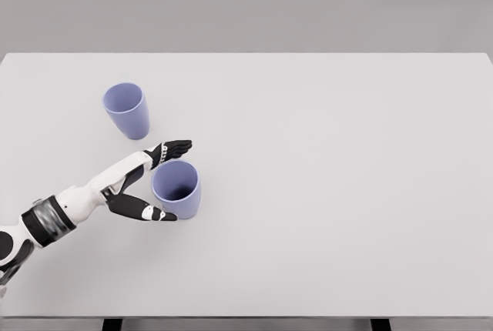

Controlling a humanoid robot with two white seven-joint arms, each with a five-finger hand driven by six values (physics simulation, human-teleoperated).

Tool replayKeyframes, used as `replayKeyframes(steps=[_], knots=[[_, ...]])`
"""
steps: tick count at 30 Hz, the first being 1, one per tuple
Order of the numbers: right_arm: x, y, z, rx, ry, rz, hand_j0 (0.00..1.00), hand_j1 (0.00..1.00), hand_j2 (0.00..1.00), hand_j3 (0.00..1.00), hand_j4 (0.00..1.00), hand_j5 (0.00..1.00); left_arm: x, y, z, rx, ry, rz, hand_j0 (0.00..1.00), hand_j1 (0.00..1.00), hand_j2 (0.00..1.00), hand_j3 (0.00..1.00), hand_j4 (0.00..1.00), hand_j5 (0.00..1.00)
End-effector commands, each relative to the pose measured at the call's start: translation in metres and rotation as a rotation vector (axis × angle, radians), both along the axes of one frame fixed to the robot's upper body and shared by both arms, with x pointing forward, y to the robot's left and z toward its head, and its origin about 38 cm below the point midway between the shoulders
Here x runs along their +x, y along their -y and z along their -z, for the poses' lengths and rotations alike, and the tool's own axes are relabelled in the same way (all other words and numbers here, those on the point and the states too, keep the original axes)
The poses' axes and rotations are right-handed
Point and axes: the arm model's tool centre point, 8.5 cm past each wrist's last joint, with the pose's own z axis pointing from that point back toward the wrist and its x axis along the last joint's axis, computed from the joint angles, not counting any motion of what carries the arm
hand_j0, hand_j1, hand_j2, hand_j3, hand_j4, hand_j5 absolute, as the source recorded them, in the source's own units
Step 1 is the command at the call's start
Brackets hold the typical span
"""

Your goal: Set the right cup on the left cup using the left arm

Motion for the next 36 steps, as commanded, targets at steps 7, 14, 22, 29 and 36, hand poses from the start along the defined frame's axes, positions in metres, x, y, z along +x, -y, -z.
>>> replayKeyframes(steps=[7, 14, 22, 29, 36], knots=[[0.0, 0.0, 0.0, 0.0, 0.0, 0.0, 1.0, 1.0, 1.0, 1.0, 1.0, 1.0, 0.006, 0.007, 0.007, -0.002, -0.01, 0.003, 1.0, 1.0, 1.0, 1.0, 1.0, 1.0], [0.0, 0.0, 0.0, 0.0, 0.0, 0.0, 1.0, 1.0, 1.0, 1.0, 1.0, 1.0, 0.008, 0.011, 0.009, -0.002, -0.013, 0.01, 1.0, 1.0, 1.0, 1.0, 1.0, 1.0], [0.0, 0.0, 0.0, 0.0, 0.0, 0.0, 1.0, 1.0, 1.0, 1.0, 1.0, 1.0, 0.008, 0.011, 0.009, -0.004, -0.012, 0.01, 0.73, 0.73, 0.73, 0.73, 0.73, 0.73], [0.0, 0.0, 0.0, 0.0, 0.0, 0.0, 1.0, 1.0, 1.0, 1.0, 1.0, 1.0, 0.009, 0.01, 0.008, -0.007, -0.012, 0.008, 0.72, 0.72, 0.72, 0.72, 0.72, 0.72], [0.0, 0.0, 0.0, 0.0, 0.0, 0.0, 1.0, 1.0, 1.0, 1.0, 1.0, 1.0, 0.01, 0.01, 0.006, -0.003, -0.026, 0.001, 0.7, 0.7, 0.7, 0.7, 0.7, 0.7]])
